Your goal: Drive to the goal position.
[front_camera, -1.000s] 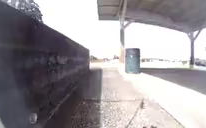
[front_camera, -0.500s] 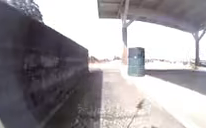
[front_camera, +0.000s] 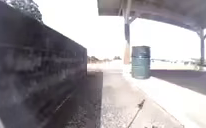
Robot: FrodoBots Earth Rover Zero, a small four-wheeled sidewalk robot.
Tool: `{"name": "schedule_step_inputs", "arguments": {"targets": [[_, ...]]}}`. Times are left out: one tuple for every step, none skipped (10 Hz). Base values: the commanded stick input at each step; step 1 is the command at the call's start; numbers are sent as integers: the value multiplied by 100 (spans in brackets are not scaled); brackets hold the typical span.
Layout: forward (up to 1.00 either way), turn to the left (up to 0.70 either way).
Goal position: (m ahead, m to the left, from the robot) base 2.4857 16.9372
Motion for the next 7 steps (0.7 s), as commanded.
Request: {"name": "schedule_step_inputs", "arguments": {"targets": [[85, 0], [85, 0], [85, 0], [85, -32], [85, -16], [85, -3], [85, 0]]}}
